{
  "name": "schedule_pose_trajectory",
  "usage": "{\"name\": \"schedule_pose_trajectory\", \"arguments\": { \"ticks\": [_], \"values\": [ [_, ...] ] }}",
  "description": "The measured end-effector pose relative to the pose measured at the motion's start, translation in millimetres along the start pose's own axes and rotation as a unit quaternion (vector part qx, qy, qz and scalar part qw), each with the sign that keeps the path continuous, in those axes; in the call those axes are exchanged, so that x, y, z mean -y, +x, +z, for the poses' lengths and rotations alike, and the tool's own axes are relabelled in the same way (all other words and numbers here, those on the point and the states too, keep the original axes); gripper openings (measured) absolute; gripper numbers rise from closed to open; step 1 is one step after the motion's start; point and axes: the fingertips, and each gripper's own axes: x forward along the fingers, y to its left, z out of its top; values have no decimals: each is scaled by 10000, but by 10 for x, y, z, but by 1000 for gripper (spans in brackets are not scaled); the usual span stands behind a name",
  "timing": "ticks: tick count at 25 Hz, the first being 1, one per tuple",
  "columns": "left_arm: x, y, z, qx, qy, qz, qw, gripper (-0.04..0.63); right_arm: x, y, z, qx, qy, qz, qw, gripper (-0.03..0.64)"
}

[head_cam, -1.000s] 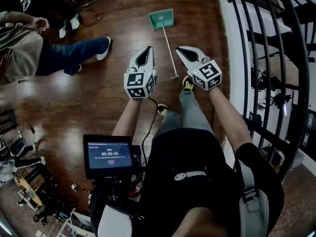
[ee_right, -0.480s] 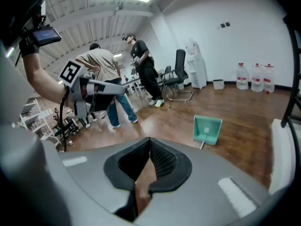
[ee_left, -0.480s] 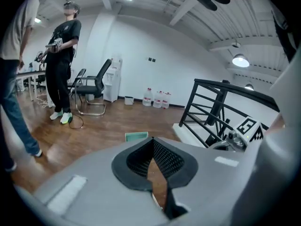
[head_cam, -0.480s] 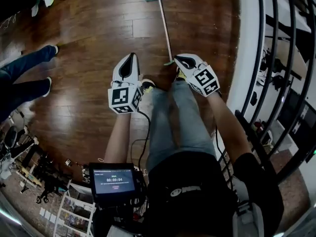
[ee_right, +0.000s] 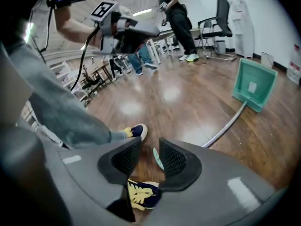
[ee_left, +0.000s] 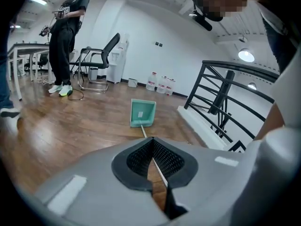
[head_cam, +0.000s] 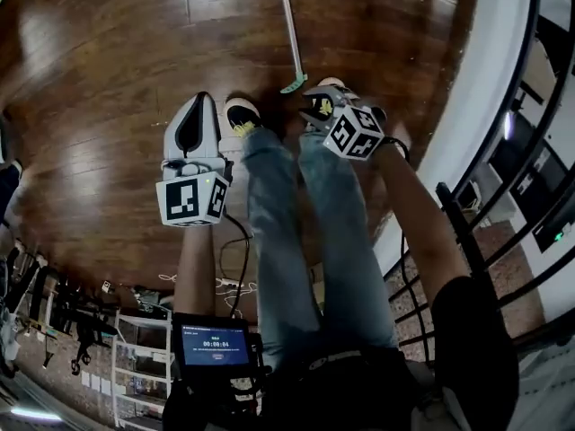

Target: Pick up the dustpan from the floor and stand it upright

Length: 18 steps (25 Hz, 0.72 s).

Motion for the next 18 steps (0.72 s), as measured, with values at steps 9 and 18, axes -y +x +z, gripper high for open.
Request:
{"name": "schedule_pose_trajectory", "arguments": {
  "ticks": [9, 18],
  "values": [
    [18, 467, -766, 41, 27, -156, 9999, 20, 48, 1106, -731, -231, -1266, 217, 9915, 170],
    [-208, 823, -854, 116, 335, 169, 9992, 20, 107, 1664, -963, -438, -1706, 133, 9843, 67]
  ]
}}
